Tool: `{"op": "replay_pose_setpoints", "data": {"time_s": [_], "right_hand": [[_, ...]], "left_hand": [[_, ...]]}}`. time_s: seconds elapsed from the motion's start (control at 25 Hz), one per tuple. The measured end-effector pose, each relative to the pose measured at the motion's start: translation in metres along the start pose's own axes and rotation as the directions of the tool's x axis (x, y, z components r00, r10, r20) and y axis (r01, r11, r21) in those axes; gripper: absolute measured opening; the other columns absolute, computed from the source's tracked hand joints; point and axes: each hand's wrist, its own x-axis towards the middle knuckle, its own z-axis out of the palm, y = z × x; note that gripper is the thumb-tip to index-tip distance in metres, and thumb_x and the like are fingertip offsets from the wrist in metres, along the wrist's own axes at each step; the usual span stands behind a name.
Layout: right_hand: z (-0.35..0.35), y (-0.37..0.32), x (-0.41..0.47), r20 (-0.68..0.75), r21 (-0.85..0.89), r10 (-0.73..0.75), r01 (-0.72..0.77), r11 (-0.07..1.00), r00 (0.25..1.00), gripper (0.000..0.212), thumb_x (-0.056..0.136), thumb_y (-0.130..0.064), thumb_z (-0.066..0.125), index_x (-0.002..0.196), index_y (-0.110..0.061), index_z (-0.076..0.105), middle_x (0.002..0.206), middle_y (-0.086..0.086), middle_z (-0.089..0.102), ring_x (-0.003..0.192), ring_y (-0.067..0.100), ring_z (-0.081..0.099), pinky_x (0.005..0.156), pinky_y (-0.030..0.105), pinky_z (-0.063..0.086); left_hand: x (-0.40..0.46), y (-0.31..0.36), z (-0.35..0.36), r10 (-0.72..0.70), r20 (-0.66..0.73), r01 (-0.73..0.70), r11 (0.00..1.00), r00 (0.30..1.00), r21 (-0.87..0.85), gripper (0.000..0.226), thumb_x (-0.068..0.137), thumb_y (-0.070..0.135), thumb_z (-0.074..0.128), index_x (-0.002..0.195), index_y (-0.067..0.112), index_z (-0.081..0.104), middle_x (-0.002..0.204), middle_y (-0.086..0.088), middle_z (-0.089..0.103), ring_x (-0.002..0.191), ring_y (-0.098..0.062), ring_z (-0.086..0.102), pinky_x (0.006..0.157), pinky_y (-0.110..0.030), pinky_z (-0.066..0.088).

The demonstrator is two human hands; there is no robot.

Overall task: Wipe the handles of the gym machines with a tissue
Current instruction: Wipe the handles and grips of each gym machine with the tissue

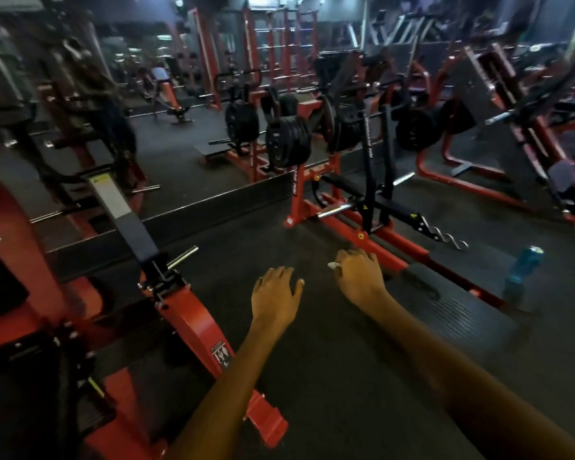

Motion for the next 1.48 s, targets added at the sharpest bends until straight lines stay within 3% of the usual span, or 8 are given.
{"op": "replay_pose_setpoints", "data": {"time_s": [0.36, 0.56, 0.96, 1.28, 1.48], "right_hand": [[0.077, 0.031, 0.234, -0.016, 0.195, -0.301, 0.298, 0.934, 0.953, 0.015, 0.09, -0.025, 0.057, 0.102, -0.017, 0.059, 0.102, 0.0, 0.062, 0.1, 0.016, 0.055, 0.089, 0.03, 0.038], [0.103, 0.031, 0.383, -0.015, 0.28, -0.506, 0.489, 0.826, 0.862, 0.009, 0.087, -0.025, 0.06, 0.094, -0.019, 0.058, 0.093, -0.004, 0.061, 0.093, 0.012, 0.057, 0.088, 0.028, 0.041], [0.197, -0.082, 0.585, -0.083, 0.42, -0.764, 0.718, 0.555, 0.64, 0.007, 0.091, -0.024, 0.055, 0.093, -0.018, 0.06, 0.09, -0.004, 0.061, 0.088, 0.01, 0.056, 0.087, 0.027, 0.041], [0.238, -0.191, 0.728, -0.131, 0.442, -0.812, 0.767, 0.465, 0.568, 0.005, 0.088, -0.019, 0.056, 0.089, -0.016, 0.059, 0.088, -0.002, 0.062, 0.086, 0.014, 0.057, 0.082, 0.028, 0.04], [0.29, -0.28, 0.787, -0.069, 0.533, -0.853, 0.742, 0.407, 0.517, 0.008, 0.088, -0.021, 0.058, 0.089, -0.014, 0.061, 0.088, 0.002, 0.064, 0.085, 0.016, 0.061, 0.078, 0.035, 0.051]], "left_hand": [[0.188, -0.01, 0.047, -0.271, -0.11, 0.277, 0.96, 0.956, 0.042, 0.049, 0.1, 0.044, 0.044, 0.142, 0.021, 0.043, 0.146, -0.001, 0.046, 0.137, -0.017, 0.039, 0.114, -0.039, 0.033], [0.302, -0.019, 0.046, -0.461, -0.224, 0.477, 0.879, 0.859, 0.017, 0.05, 0.101, 0.045, 0.042, 0.144, 0.02, 0.042, 0.149, -0.001, 0.043, 0.14, -0.017, 0.034, 0.116, -0.035, 0.027], [0.456, -0.135, 0.06, -0.65, -0.396, 0.682, 0.727, 0.649, -0.076, 0.042, 0.099, 0.039, 0.046, 0.136, 0.021, 0.05, 0.137, -0.001, 0.054, 0.127, -0.017, 0.05, 0.108, -0.039, 0.039], [0.576, -0.252, 0.019, -0.684, -0.486, 0.728, 0.673, 0.545, -0.131, 0.042, 0.098, 0.04, 0.045, 0.133, 0.018, 0.053, 0.138, -0.001, 0.054, 0.132, -0.019, 0.045, 0.11, -0.044, 0.035], [0.614, -0.332, -0.002, -0.709, -0.525, 0.791, 0.603, 0.471, -0.106, 0.045, 0.099, 0.04, 0.045, 0.139, 0.019, 0.049, 0.146, -0.001, 0.048, 0.139, -0.017, 0.036, 0.117, -0.038, 0.027]]}}
